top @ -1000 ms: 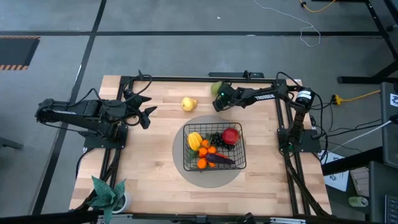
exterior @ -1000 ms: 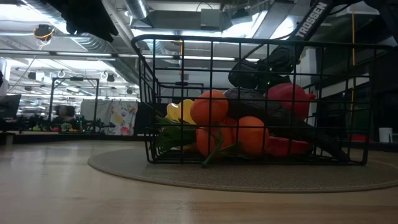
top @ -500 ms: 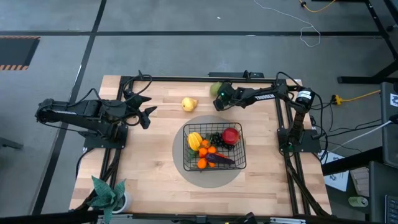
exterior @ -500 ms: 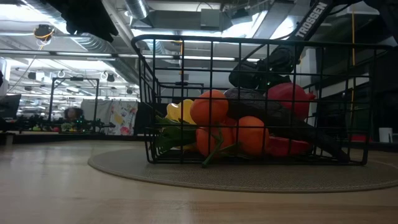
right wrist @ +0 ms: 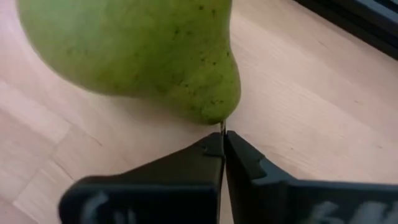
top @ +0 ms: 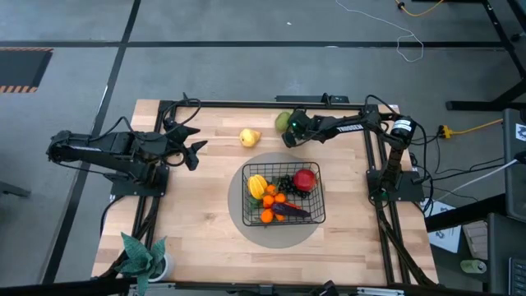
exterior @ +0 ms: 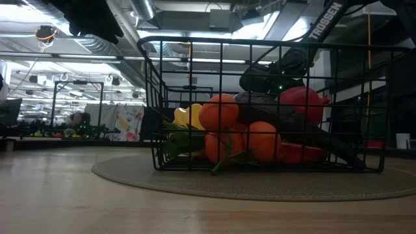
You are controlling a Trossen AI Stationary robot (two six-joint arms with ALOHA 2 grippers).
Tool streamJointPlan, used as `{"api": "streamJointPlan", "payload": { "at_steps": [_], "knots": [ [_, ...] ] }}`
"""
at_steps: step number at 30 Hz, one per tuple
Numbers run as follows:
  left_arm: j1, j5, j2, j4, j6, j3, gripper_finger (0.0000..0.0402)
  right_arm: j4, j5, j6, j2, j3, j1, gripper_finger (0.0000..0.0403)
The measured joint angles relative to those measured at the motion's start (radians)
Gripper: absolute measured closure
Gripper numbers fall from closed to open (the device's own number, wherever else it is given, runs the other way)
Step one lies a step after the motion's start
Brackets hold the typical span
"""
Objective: Build produce basket
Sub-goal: Put the green pear into the wire basket
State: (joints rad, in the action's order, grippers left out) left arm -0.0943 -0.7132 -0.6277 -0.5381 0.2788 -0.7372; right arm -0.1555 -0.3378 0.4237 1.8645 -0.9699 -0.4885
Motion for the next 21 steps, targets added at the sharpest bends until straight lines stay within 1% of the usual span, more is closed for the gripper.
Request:
{"api": "streamJointPlan", "payload": {
  "at_steps": [5,9,15,21],
  "knots": [
    [0.000,0.000,0.000,0.000,0.000,0.000,0.0184,0.000,-0.001,-0.040,-0.003,0.000,0.012,0.0402],
    [0.000,0.000,0.000,0.000,0.000,0.000,0.0184,-0.002,0.000,-0.046,-0.040,0.000,0.036,0.0403],
    [0.000,0.000,0.000,0.000,0.000,0.000,0.0184,0.003,-0.021,-0.075,-0.139,0.000,0.079,0.0403],
    [0.000,0.000,0.000,0.000,0.000,0.000,0.0184,0.001,-0.045,-0.123,-0.273,0.000,0.128,0.0403]
  ]
}}
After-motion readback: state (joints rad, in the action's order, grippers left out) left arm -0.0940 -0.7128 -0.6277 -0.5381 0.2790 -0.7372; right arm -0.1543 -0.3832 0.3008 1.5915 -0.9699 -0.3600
